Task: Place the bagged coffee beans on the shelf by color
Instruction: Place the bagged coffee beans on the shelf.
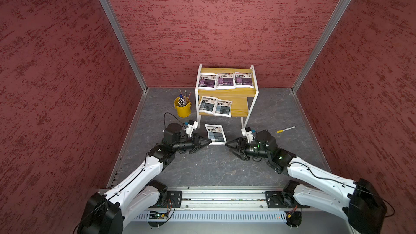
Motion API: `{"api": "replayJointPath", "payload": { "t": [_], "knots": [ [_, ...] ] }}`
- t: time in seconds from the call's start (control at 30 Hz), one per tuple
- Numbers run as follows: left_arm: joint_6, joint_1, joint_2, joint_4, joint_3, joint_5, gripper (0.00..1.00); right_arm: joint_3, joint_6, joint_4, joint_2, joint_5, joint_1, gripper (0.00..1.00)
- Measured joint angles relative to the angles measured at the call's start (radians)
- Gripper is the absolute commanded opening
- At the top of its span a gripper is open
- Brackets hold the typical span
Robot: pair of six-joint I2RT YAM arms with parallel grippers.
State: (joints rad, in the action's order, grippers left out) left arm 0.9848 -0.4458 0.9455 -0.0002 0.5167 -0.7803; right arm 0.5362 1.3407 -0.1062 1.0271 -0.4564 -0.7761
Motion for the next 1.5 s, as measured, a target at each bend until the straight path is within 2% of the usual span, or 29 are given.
{"api": "replayJointPath", "payload": {
  "t": [0.2, 0.6, 0.93, 1.13, 1.5],
  "knots": [
    [0.037, -0.045, -0.007, 0.000, 0.031, 0.087, 0.02, 0.094, 0.132, -0.125, 0.062, 0.093, -0.124, 0.59],
    [0.089, -0.092, -0.102, 0.020, 0.053, 0.224, 0.02, 0.094, 0.272, -0.232, 0.117, 0.369, -0.260, 0.57],
    [0.142, -0.166, -0.100, 0.086, 0.038, 0.274, 0.02, 0.087, 0.288, -0.417, 0.190, 0.525, -0.272, 0.52],
    [0.145, -0.177, -0.103, 0.091, 0.038, 0.291, 0.03, 0.087, 0.294, -0.442, 0.200, 0.569, -0.272, 0.46],
    [0.145, -0.177, -0.111, 0.114, 0.036, 0.293, 0.03, 0.069, 0.283, -0.418, 0.125, 0.627, -0.273, 0.36]
  ]
}}
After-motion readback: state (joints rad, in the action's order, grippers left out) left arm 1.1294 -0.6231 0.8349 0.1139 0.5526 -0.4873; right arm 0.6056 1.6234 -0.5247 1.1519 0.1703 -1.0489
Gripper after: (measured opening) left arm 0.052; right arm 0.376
